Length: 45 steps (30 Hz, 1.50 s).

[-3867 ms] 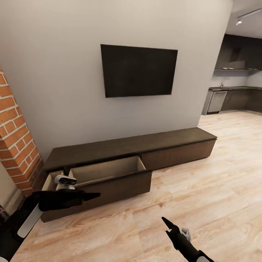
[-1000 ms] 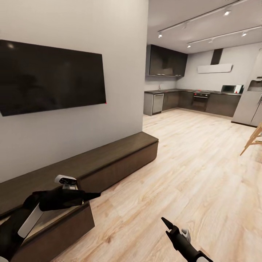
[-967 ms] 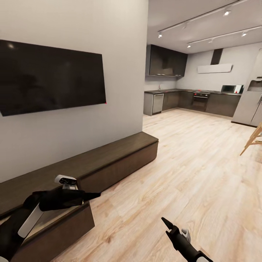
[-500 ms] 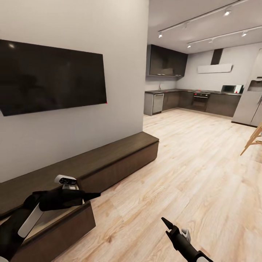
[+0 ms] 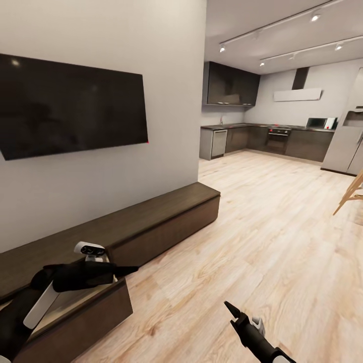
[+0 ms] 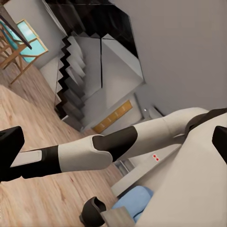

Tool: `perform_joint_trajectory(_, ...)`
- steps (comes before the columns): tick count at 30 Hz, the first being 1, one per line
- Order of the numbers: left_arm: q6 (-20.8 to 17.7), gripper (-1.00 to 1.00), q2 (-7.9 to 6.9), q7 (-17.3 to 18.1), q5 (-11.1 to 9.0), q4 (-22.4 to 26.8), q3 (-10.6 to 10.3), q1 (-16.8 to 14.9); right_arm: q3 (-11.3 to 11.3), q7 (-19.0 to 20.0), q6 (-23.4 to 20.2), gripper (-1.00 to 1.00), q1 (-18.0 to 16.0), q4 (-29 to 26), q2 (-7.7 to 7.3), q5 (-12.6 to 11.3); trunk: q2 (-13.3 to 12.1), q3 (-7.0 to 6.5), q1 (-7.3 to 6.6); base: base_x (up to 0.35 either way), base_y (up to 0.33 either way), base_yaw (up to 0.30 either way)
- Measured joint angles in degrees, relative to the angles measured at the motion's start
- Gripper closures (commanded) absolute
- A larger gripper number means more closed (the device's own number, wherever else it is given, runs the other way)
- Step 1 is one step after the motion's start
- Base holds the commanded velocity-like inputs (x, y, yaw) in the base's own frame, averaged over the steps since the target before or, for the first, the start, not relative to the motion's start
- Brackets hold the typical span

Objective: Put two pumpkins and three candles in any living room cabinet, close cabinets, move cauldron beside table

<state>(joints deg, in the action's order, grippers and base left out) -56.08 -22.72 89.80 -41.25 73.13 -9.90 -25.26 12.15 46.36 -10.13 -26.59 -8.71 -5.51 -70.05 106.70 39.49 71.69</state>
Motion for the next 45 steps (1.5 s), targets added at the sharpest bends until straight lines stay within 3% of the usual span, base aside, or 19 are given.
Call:
perform_joint_trajectory(10, 0.0, -1.00, -0.13, 0.0, -0.1, -0.1, 0.1, 0.0, 0.0, -0.4, 0.2, -1.00, 0.0, 0.4, 0.00, 0.0, 4.0, 1.80, 2.20, 0.000, 0.000, 0.000)
perform_joint_trajectory(18, 0.0, -1.00, -0.36, 0.0, 0.0, 0.0, 0.1, 0.0, -0.2, -0.5, 6.1, -1.00, 0.0, 2.2, -0.46, -0.1, 4.0, 1.80, 2.20, 0.000, 0.000, 0.000)
perform_joint_trajectory(36, 0.0, -1.00, -0.96, 0.0, -0.2, 0.0, 0.2, 0.0, -0.3, -1.1, 7.0, -1.00, 0.0, 2.5, -0.58, 0.0, 4.0, 1.80, 2.20, 0.000, 0.000, 0.000)
perform_joint_trajectory(39, 0.0, -1.00, -1.21, 0.0, 0.0, 0.3, 0.2, 0.0, -0.2, -6.1, 7.1, -1.00, 0.0, 2.4, -0.57, 0.0, 4.0, 1.80, 2.20, 0.000, 0.000, 0.000)
perform_joint_trajectory(45, -0.3, -1.00, -1.51, 0.0, 1.2, 0.5, 0.2, 0.0, -0.3, -24.5, 7.1, -1.00, 0.0, 1.6, -0.43, 0.0, 4.0, 1.80, 2.20, 0.000, 0.000, 0.000)
